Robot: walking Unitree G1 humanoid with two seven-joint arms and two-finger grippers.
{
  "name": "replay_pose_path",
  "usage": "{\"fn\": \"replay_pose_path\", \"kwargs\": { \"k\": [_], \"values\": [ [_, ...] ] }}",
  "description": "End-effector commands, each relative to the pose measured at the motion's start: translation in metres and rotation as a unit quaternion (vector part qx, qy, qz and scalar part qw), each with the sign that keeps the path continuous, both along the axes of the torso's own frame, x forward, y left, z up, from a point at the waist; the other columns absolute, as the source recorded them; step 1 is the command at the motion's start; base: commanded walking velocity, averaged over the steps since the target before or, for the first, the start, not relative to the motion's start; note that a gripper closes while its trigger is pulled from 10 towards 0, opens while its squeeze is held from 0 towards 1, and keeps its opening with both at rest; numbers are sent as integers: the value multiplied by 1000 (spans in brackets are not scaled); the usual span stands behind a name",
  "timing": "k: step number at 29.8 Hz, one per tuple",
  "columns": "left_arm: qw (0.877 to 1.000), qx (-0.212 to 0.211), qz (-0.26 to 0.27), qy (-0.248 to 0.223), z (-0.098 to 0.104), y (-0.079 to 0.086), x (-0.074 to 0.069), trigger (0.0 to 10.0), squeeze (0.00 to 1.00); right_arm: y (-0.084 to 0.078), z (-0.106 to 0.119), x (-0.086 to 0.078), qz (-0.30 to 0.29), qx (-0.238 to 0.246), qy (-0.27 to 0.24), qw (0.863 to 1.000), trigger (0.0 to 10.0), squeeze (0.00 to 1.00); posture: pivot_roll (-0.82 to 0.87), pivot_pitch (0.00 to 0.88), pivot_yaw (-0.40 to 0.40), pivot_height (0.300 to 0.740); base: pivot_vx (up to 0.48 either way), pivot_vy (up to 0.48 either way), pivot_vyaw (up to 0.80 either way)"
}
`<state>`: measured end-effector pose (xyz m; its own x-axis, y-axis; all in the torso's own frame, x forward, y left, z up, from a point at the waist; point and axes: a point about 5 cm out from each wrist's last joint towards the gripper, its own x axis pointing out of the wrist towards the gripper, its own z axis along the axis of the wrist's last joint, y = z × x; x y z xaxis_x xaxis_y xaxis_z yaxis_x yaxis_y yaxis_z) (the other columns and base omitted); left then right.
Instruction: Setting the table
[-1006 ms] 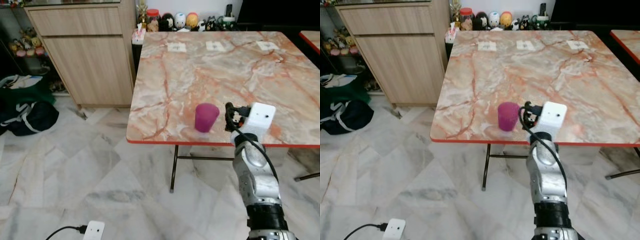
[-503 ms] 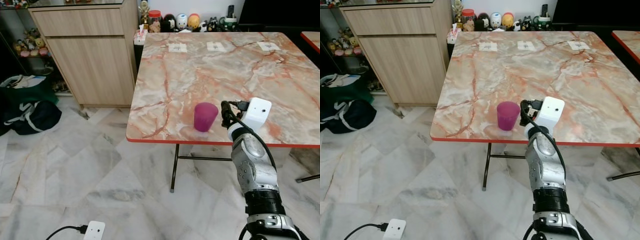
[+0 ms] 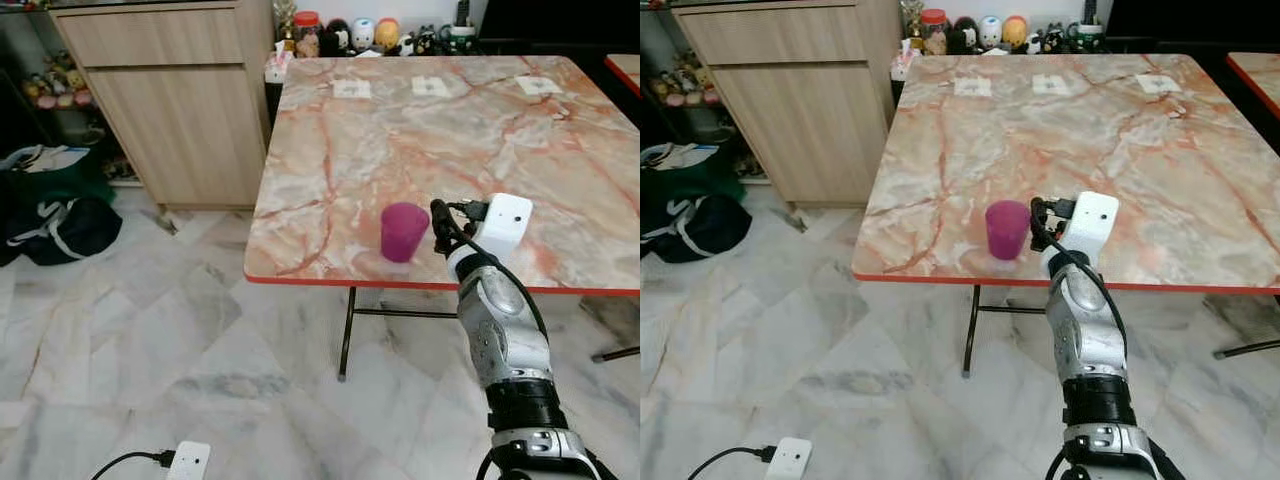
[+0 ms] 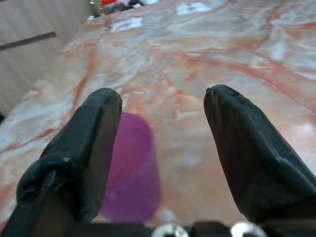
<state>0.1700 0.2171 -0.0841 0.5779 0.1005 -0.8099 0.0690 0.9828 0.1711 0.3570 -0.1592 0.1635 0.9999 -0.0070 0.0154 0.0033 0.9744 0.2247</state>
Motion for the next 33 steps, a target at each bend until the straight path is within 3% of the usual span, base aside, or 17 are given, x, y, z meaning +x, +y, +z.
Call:
{"fn": "replay_pose_path", "kwargs": {
  "k": [1,15,33],
  "values": [
    [1000,3,5,10,-2,3,-6,10000,0,1,3,-1,10,12,-7,1000,10000,0,-61,110,44,740,0,0,0],
    [1000,2,5,10,-2,3,-6,10000,0,1,-5,22,4,59,73,996,10000,0,-54,113,45,740,0,0,0],
    [1000,4,4,11,-2,4,-7,10000,0,4,-11,30,6,94,115,989,10000,0,-50,116,48,740,0,0,0]
  ]
}}
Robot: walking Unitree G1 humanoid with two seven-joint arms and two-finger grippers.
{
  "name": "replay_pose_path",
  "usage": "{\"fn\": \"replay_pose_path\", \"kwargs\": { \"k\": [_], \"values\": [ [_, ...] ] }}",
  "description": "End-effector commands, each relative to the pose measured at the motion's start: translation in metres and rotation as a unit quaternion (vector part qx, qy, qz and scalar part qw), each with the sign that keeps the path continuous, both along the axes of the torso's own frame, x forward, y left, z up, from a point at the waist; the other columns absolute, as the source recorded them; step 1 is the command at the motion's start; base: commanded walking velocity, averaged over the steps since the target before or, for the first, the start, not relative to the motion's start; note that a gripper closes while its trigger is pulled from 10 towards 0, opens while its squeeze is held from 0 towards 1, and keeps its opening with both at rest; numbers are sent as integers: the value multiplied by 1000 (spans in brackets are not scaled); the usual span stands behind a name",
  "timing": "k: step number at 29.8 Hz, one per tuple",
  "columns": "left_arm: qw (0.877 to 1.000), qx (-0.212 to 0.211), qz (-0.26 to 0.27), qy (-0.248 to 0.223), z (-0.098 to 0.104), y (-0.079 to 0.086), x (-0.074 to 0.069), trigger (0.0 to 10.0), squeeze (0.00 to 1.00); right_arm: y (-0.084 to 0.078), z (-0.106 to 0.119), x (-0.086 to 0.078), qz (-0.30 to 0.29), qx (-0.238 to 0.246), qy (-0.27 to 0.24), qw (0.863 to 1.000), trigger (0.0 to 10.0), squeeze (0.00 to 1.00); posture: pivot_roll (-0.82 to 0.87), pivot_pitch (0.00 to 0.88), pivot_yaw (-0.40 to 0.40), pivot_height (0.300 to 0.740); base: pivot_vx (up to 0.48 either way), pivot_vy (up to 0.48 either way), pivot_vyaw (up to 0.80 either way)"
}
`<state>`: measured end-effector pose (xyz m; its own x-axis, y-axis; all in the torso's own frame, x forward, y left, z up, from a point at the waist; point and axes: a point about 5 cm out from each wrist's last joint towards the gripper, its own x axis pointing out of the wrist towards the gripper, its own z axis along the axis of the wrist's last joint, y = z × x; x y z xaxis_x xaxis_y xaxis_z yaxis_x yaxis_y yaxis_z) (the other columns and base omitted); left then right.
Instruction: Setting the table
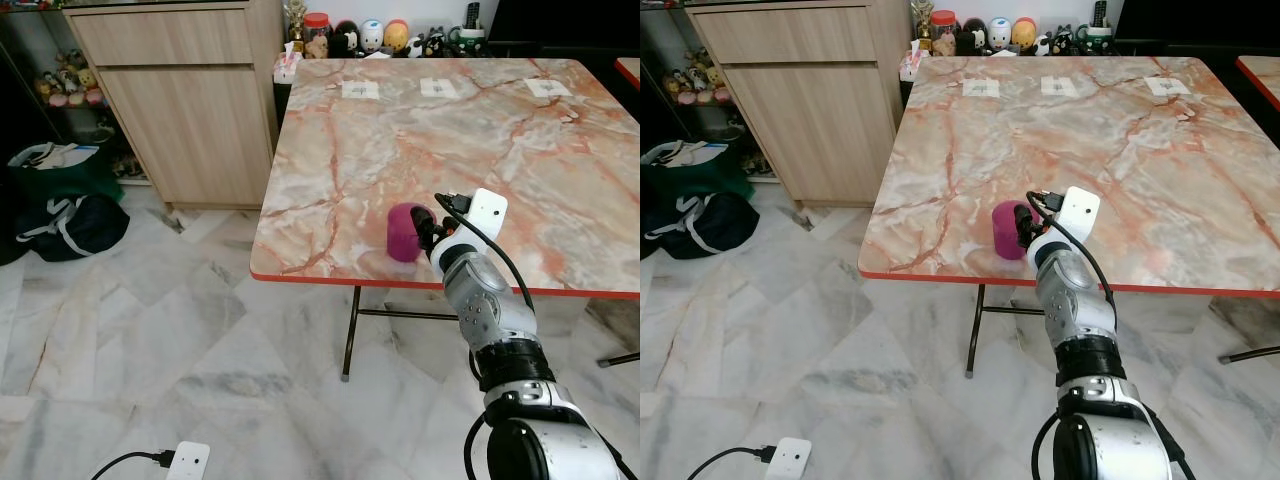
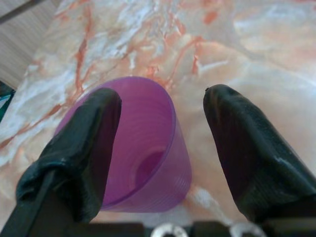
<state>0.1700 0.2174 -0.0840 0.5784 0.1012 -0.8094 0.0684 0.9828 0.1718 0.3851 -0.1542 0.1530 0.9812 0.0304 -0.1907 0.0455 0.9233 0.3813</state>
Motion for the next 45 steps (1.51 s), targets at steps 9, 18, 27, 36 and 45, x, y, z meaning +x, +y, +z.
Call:
{"fn": "replay_pose_path", "kwargs": {
  "k": [9,18,27,36,45],
  "values": [
    [1000,4,4,13,-3,3,-7,10000,0,2,-2,4,-5,17,17,1000,1569,0,-46,117,47,740,0,0,0],
    [1000,4,3,14,-3,3,-7,10000,0,2,-1,5,-4,13,20,1000,0,0,-46,118,45,740,0,0,0],
    [1000,3,3,16,-3,3,-7,10000,0,3,-2,5,-4,12,22,1000,0,0,-43,117,45,740,0,0,0],
    [1000,-4,-4,-12,1,5,-4,10000,0,6,0,7,-5,18,20,1000,0,0,-43,117,42,740,0,0,0],
    [1000,1,3,7,-2,12,-13,10000,0,7,-1,6,-6,18,21,1000,0,0,-43,117,41,740,0,0,0]
  ]
}}
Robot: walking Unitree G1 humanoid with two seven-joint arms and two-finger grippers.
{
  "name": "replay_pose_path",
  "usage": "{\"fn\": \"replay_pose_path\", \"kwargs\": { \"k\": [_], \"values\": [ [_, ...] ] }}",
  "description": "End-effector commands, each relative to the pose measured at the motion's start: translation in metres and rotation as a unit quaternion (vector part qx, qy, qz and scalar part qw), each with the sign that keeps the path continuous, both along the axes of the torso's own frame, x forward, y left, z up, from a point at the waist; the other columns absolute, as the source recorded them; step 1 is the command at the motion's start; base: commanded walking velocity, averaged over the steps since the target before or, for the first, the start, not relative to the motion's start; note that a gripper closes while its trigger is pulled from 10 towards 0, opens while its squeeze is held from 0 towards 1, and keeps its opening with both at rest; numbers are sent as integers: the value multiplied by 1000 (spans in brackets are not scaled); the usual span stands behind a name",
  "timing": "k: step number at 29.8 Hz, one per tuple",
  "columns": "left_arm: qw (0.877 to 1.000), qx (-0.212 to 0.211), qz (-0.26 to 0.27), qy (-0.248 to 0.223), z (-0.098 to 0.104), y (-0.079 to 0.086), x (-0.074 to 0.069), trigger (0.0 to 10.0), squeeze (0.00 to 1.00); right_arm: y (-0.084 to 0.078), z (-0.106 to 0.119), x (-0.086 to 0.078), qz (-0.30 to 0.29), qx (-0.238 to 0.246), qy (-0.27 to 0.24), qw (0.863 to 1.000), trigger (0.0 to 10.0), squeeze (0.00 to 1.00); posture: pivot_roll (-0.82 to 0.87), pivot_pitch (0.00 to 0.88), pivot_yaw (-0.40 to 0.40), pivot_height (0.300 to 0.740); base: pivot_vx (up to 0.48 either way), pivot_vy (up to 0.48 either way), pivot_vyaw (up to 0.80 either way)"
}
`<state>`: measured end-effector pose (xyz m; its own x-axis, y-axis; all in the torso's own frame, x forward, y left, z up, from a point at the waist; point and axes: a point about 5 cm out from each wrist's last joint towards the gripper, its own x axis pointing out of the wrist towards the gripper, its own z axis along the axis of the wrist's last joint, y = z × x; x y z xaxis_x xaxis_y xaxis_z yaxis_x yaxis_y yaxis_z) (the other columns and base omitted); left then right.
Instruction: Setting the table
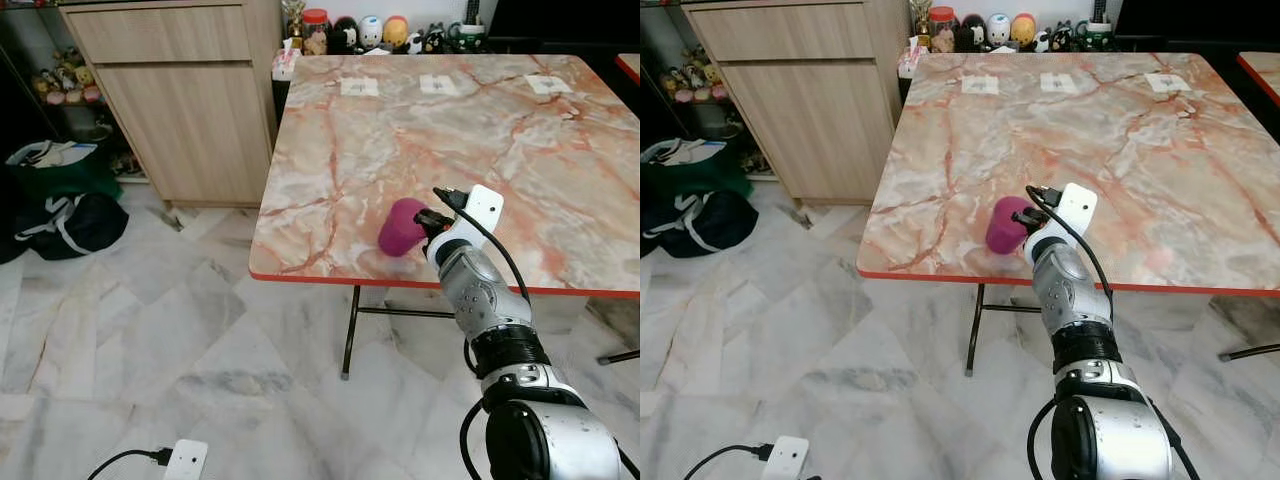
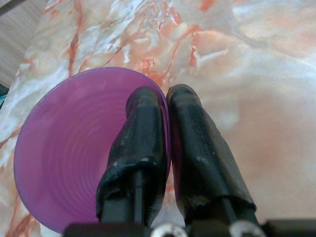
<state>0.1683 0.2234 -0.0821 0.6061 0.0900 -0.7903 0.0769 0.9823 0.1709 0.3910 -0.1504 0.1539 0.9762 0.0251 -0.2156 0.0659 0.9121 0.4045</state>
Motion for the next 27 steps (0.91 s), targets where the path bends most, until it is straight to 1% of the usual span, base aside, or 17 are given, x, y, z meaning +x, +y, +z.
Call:
{"fn": "replay_pose_path", "kwargs": {
  "k": [1,2,3,4,5,7,8,9,11,12,14,15,17,19,23,27],
  "values": [
    [1000,3,10,24,-4,6,-12,10000,0,3,-2,0,-1,4,8,1000,0,0,-44,116,41,740,0,0,0],
    [1000,4,10,25,-4,7,-12,10000,0,3,-2,0,-6,4,4,1000,0,0,-43,116,40,740,0,0,0],
    [1000,5,11,26,-5,7,-13,10000,0,1,1,0,-17,1,-15,1000,0,0,-43,116,40,740,0,0,0],
    [1000,5,11,26,-5,7,-13,10000,0,1,1,0,-17,1,-15,1000,0,0,-43,116,40,740,0,0,0],
    [1000,7,13,27,-5,8,-14,10000,0,-1,9,0,-27,-10,-47,999,0,0,-43,116,40,740,0,0,0],
    [999,8,15,28,-5,10,-15,10000,0,-2,18,-1,-34,-5,-91,995,0,0,-43,115,38,740,0,0,0],
    [999,9,16,28,-5,10,-15,10000,0,-2,23,-3,-40,2,-115,993,0,0,-43,115,38,740,0,0,0],
    [999,9,17,30,-5,10,-16,10000,0,-1,27,-8,-45,-4,-144,989,0,0,-45,116,37,740,0,0,0],
    [999,10,18,30,-6,9,-17,10000,0,-1,28,-12,-48,-17,-158,986,0,0,-48,118,36,740,0,0,0],
    [999,11,21,30,-6,8,-17,10000,0,-2,26,-17,-55,-25,-170,984,392,0,-49,121,36,740,0,0,0],
    [999,11,23,30,-6,8,-17,10000,0,-3,24,-19,-59,-30,-174,983,392,0,-50,121,36,740,0,0,0],
    [999,10,24,29,-6,7,-17,10000,0,-6,22,-24,-72,-45,-180,980,10000,0,-52,122,35,740,0,0,0],
    [999,10,21,31,-7,7,-17,10000,0,-12,19,-32,-87,-71,-192,975,10000,0,-56,120,35,740,0,0,0],
    [999,12,19,29,-6,7,-17,10000,0,-15,16,-38,-95,-71,-196,973,10000,0,-64,120,35,740,0,0,0],
    [999,15,15,29,-6,7,-17,10000,0,-17,16,-40,-98,-69,-197,973,10000,0,-66,118,34,740,0,0,0],
    [999,21,6,30,-6,7,-17,10000,0,-20,13,-47,-97,-81,-198,972,10000,0,-78,106,34,740,0,-472,0]
  ]
}}
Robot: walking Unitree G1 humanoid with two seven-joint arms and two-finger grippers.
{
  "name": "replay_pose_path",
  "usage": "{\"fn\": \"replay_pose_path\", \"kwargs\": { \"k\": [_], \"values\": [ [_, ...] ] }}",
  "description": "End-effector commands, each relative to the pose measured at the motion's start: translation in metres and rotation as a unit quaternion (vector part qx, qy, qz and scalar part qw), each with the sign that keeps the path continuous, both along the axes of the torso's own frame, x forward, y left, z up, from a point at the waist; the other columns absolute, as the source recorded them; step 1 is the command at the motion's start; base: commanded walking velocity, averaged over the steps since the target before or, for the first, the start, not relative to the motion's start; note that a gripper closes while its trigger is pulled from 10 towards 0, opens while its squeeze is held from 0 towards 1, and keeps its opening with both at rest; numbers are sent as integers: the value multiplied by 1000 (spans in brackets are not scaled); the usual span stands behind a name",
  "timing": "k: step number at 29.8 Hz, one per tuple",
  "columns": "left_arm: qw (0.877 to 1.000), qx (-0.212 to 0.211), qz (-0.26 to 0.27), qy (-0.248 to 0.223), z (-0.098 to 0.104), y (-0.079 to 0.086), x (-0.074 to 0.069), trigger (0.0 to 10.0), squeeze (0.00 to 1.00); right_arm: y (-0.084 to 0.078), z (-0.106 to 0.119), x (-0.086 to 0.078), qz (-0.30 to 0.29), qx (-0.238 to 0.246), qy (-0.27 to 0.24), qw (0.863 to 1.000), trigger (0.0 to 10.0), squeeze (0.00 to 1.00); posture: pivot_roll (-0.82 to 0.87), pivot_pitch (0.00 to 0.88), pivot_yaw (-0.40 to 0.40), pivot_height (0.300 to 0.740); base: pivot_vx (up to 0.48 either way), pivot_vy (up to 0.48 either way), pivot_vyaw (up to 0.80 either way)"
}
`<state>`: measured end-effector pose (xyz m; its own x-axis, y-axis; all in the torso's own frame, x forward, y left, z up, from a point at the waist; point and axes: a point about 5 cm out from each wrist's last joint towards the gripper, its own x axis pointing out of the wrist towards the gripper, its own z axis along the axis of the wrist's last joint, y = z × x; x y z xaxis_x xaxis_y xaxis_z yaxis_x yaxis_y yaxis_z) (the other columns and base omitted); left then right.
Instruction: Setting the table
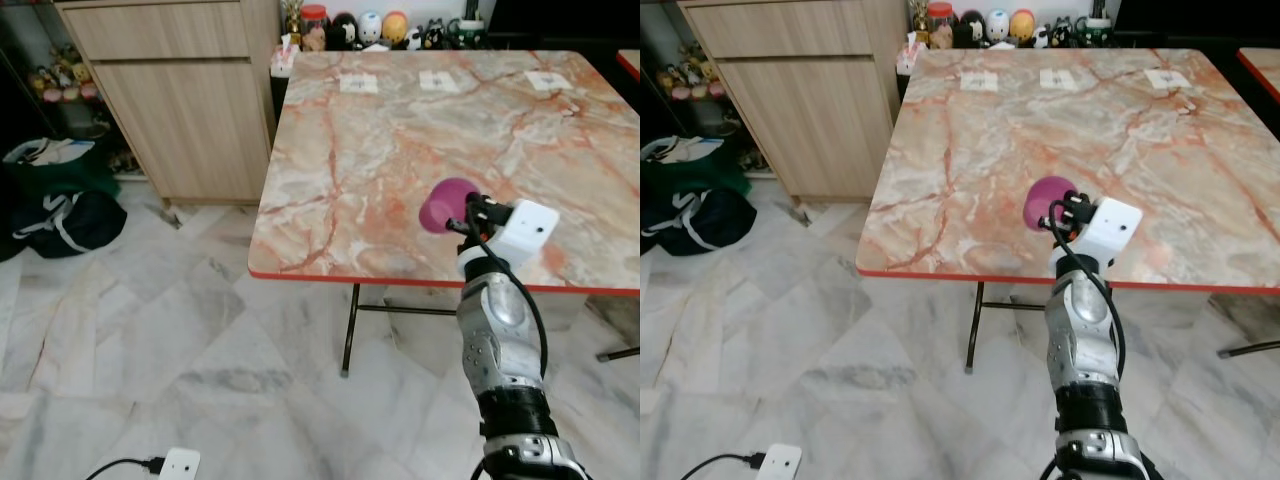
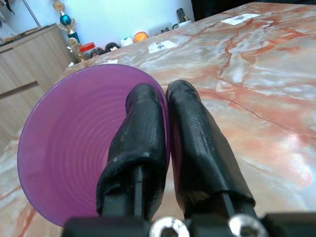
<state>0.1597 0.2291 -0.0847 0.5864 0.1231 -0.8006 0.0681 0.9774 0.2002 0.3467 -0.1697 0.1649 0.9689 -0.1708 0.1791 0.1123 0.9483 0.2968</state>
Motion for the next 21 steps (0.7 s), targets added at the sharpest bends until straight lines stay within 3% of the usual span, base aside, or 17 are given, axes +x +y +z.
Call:
{"fn": "replay_pose_path", "kwargs": {
  "k": [1,21],
  "values": [
    [1000,5,-1,19,-4,1,-9,10000,0,-1,2,-3,-1,-7,-5,1000,10000,0,-78,106,34,740,0,-472,0],
    [1000,8,-7,20,-4,3,-10,10000,0,3,6,-6,-7,-33,-19,999,10000,0,-87,67,46,740,0,-472,0]
  ]
}}
